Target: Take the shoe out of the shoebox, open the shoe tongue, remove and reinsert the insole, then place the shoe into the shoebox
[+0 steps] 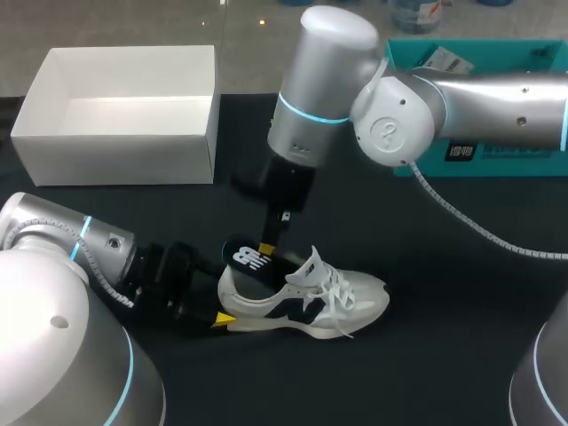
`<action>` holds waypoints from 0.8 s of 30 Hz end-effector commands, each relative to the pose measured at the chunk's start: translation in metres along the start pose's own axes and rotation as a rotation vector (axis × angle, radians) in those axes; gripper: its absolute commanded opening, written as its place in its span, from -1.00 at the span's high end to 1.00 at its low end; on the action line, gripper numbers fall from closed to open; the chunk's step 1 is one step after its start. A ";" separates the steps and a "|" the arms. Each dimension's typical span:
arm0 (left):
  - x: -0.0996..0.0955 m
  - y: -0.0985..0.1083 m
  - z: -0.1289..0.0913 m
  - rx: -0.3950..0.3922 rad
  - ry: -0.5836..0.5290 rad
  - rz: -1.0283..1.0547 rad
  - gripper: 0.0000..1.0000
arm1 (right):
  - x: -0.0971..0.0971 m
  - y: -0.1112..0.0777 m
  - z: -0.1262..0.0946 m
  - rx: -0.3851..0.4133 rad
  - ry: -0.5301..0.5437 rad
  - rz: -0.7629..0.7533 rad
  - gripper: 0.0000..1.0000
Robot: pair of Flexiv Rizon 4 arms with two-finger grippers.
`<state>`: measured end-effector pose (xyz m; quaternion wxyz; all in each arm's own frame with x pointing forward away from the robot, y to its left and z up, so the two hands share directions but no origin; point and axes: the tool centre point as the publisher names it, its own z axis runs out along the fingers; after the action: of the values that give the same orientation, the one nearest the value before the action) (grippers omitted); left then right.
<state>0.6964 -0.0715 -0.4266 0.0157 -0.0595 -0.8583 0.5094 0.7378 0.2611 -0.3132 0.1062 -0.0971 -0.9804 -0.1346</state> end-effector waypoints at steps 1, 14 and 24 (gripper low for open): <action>0.003 0.006 0.009 -0.002 -0.001 0.000 1.00 | 0.000 0.002 -0.023 -0.003 -0.033 0.004 1.00; 0.003 0.006 0.009 -0.002 -0.001 0.000 1.00 | -0.022 0.029 -0.085 -0.063 -0.150 0.028 1.00; 0.003 0.006 0.009 -0.002 -0.001 0.000 1.00 | -0.037 0.055 -0.113 -0.123 -0.201 0.005 1.00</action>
<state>0.6965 -0.0718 -0.4266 0.0157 -0.0596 -0.8583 0.5095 0.8035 0.2747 -0.2061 0.0028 -0.1203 -0.9756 -0.1836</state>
